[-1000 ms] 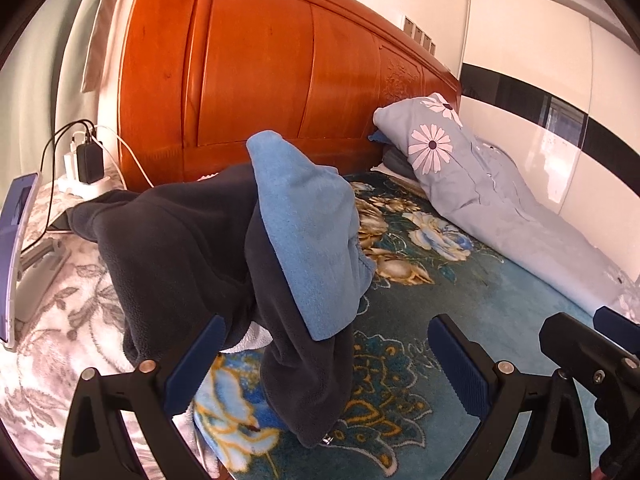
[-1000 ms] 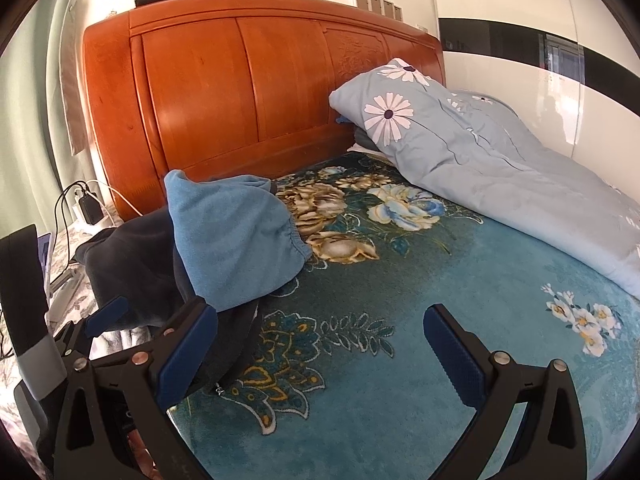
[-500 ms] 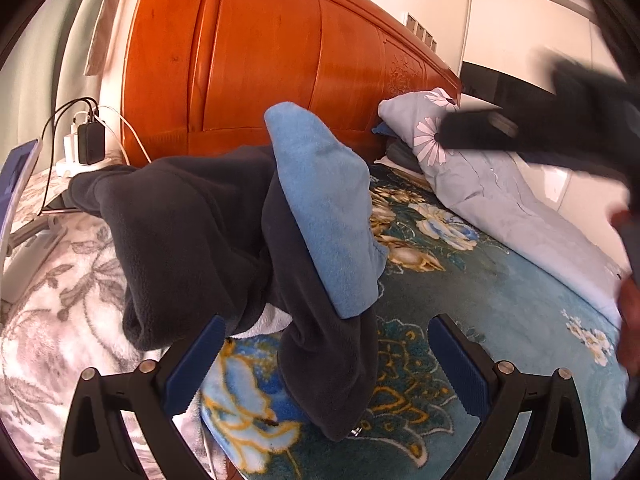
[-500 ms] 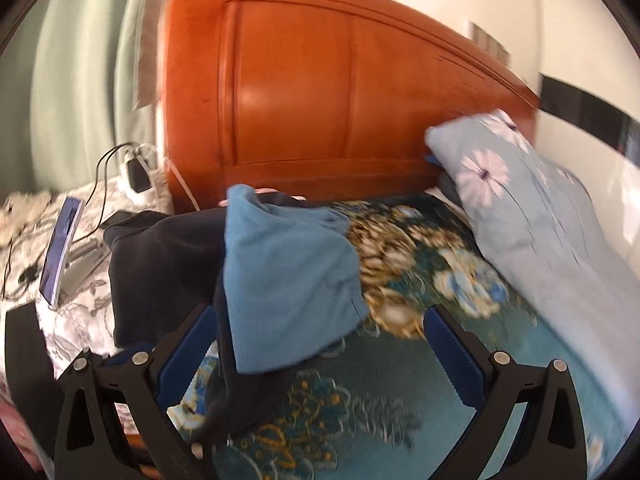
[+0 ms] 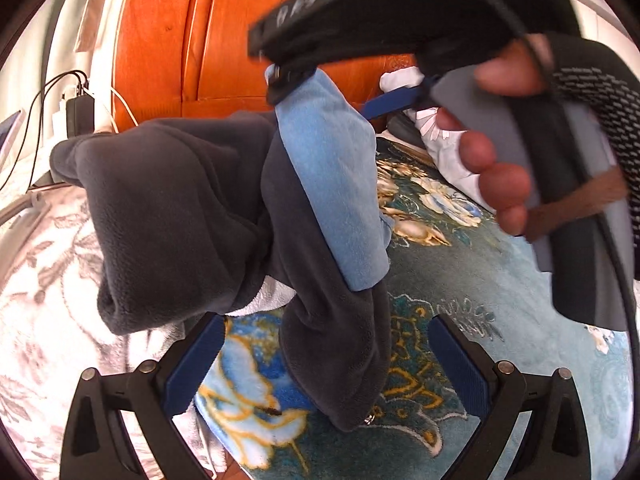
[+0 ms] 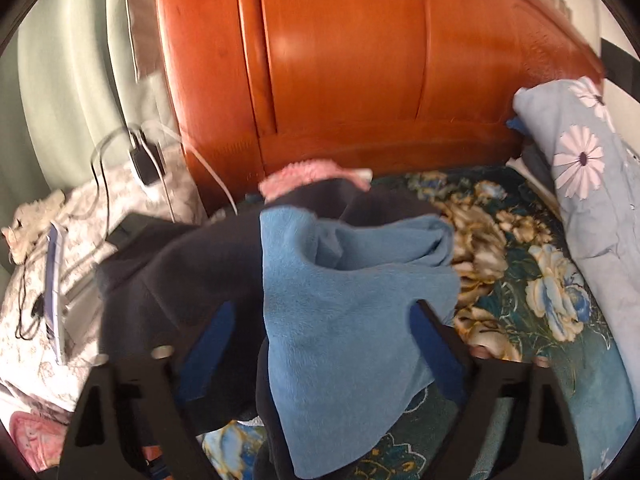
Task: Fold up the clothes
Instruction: 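Grasp the light blue sweatpants with the right gripper and pull them from the pile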
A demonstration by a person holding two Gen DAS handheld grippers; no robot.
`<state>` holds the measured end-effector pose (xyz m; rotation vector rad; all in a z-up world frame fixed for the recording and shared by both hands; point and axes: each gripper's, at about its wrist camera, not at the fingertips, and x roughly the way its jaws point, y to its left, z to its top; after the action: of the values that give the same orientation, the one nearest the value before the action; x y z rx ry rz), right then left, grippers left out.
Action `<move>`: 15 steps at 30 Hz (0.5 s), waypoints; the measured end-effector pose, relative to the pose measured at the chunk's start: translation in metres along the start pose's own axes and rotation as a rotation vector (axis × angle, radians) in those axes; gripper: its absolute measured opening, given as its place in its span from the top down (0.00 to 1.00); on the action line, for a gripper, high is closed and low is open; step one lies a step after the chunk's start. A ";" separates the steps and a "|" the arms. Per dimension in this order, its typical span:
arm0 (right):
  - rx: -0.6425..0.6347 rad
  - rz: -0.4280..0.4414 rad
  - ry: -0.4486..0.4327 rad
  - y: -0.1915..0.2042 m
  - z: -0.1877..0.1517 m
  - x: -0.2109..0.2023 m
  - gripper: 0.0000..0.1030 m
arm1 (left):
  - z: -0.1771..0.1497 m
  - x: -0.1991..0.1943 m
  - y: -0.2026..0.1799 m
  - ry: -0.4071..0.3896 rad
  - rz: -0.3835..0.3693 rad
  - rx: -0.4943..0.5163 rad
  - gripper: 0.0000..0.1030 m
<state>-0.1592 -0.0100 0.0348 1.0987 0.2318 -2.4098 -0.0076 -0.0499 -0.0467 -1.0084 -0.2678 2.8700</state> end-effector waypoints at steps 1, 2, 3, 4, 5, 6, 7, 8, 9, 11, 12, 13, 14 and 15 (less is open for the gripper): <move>0.001 -0.008 0.026 0.001 0.000 0.007 0.40 | -0.001 0.001 0.000 0.003 0.000 0.001 0.00; 0.013 -0.026 0.050 0.000 -0.003 0.014 0.46 | -0.002 0.001 -0.001 0.011 -0.002 0.002 0.00; 0.026 -0.040 0.069 -0.002 -0.005 0.019 0.53 | -0.002 0.002 -0.001 0.019 -0.006 0.004 0.00; 0.046 -0.043 0.073 -0.005 -0.007 0.020 0.60 | -0.003 0.002 -0.001 0.027 -0.011 0.005 0.00; 0.072 -0.045 0.070 -0.011 -0.009 0.017 0.63 | -0.003 0.002 -0.001 0.033 -0.014 0.006 0.00; 0.103 -0.041 0.063 -0.020 -0.011 0.011 0.69 | -0.003 0.000 0.000 0.034 -0.012 0.007 0.00; 0.133 -0.035 0.058 -0.031 -0.015 0.003 0.73 | -0.004 -0.001 0.001 0.034 -0.010 0.007 0.00; 0.163 -0.029 0.052 -0.043 -0.018 -0.005 0.76 | -0.003 -0.003 0.003 0.034 -0.009 -0.002 0.00; 0.197 -0.025 0.046 -0.055 -0.023 -0.013 0.79 | -0.002 -0.004 0.004 0.034 -0.007 -0.011 0.00; 0.295 -0.026 0.029 -0.091 -0.039 -0.030 0.82 | 0.000 -0.008 0.008 0.040 -0.020 -0.043 0.00; 0.361 -0.010 0.017 -0.110 -0.052 -0.039 0.83 | 0.001 -0.009 0.009 0.046 -0.042 -0.068 0.00; 0.426 0.021 0.001 -0.127 -0.066 -0.047 0.83 | 0.002 -0.011 0.009 0.055 -0.072 -0.090 0.00; 0.496 0.059 -0.021 -0.144 -0.084 -0.057 0.83 | 0.002 -0.013 0.009 0.063 -0.101 -0.111 0.00; 0.543 0.077 -0.036 -0.155 -0.100 -0.066 0.84 | 0.003 -0.015 0.007 0.068 -0.124 -0.121 0.00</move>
<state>-0.1309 0.1821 0.0110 1.2532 -0.4971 -2.4829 0.0017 -0.0593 -0.0368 -1.0660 -0.4853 2.7306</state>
